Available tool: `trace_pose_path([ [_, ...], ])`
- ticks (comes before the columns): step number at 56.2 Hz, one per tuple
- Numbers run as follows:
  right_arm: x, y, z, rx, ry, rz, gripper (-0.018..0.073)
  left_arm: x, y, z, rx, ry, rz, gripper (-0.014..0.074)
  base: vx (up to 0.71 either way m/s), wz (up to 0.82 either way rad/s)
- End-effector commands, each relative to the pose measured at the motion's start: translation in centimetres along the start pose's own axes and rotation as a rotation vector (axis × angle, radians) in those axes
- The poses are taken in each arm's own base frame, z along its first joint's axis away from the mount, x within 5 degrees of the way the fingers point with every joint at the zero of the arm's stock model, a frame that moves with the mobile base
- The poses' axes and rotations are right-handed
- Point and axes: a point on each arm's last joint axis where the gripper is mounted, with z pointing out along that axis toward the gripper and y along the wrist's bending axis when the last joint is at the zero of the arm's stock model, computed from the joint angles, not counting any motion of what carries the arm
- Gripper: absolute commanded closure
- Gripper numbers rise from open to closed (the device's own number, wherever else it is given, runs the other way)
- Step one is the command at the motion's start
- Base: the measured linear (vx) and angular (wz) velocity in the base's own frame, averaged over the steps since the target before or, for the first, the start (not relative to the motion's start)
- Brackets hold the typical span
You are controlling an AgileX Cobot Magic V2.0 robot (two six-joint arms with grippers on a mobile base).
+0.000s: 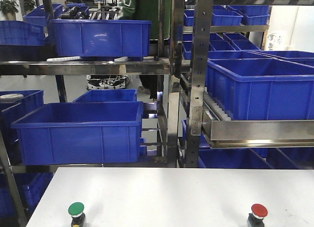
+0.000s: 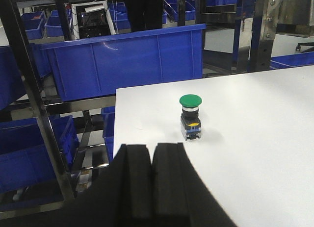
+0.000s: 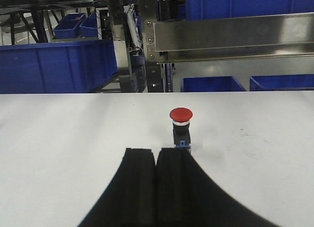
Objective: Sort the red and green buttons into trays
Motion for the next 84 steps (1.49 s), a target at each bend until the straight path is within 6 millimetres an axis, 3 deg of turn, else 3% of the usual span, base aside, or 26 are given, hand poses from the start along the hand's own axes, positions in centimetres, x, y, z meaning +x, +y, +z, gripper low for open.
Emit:
trace_pose_path([
  [1, -0.6, -0.1, 0.0, 0.01, -0.082, -0.012, 0.0567, -1.7, 0.0, -0.3, 0.007, -0.113, -0.007, 0.0602, 0.0, 0.0],
  [38, -0.7, -0.1, 0.0, 0.011, -0.095, -0.017, 0.0567, -1.7, 0.0, -0.3, 0.007, -0.116, -0.006, 0.0602, 0.0, 0.0],
  [53, -1.5, -0.1, -0.1, 0.016, -0.184, 0.003, 0.0567, -3.2, -0.1, -0.6, 0.013, -0.274, 0.026, 0.0602, 0.0, 0.0],
  [61, -4.3, -0.1, -1.0, 0.021, -0.368, 0.021, 0.0567, -5.4, -0.1, -1.5, 0.04, -0.494, -0.073, 0.0602, 0.0, 0.0],
  [65, -7.1, 0.1, -1.8, 0.02, -0.433, -0.001, 0.0567, -6.9, 0.0, -1.7, 0.04, -0.496, -0.126, 0.0602, 0.0, 0.0],
  [71, -12.0, 0.5, -2.4, 0.043, -0.485, -0.125, 0.0567, -10.0, 0.1, -0.7, 0.023, -0.451, -0.063, 0.0602, 0.0, -0.01],
  [78, -16.8, 0.8, 0.2, 0.062, -0.43, -0.208, 0.0567, -14.3, 0.1, 2.5, 0.011, -0.4, 0.003, 0.0602, 0.0, 0.0],
  [84, -18.8, 0.8, 3.2, 0.064, -0.381, -0.206, 0.0567, -16.7, 0.1, 5.7, 0.01, -0.405, -0.002, 0.0602, 0.0, 0.0],
])
